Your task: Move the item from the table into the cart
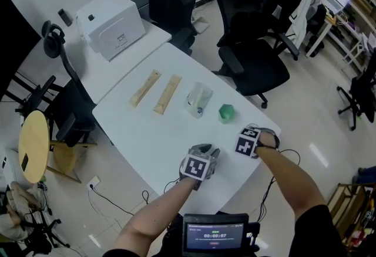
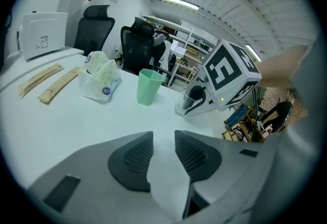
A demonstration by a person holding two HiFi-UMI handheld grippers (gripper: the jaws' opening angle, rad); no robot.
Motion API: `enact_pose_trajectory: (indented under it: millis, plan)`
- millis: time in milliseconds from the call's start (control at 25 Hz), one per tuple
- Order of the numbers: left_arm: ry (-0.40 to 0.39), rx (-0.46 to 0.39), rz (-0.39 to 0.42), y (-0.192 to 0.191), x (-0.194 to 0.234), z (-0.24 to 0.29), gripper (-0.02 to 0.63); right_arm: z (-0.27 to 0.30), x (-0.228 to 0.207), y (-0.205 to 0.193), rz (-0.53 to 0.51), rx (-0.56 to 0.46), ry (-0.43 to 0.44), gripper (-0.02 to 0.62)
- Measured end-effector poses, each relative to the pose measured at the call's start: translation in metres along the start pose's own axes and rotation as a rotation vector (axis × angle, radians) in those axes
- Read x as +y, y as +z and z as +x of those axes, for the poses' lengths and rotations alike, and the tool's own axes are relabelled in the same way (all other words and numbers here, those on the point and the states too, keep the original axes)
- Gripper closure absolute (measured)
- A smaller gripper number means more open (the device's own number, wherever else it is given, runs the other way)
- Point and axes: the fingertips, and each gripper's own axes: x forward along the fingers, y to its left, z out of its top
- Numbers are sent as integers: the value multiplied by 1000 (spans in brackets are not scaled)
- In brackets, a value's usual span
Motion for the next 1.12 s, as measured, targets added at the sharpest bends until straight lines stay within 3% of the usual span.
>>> enact_pose_trajectory:
  millis: [280, 520, 680, 800, 1120]
  plan:
    - [5, -25, -3, -2, 7, -5, 460, 2, 2, 3, 44, -71, 23, 554]
    - [-55, -111, -10, 15, -6, -27, 460, -29, 17, 23, 174, -334, 97, 566]
    - [-64, -198, -3, 34, -14, -56, 484, -75, 14, 22, 259, -488, 32, 570]
    - [-87, -276, -18, 48, -27, -82, 588, -111, 16, 8, 331, -579, -16, 569]
    - [-104, -458, 43, 70, -83, -161, 606, -227, 46, -38, 487, -887, -122, 569]
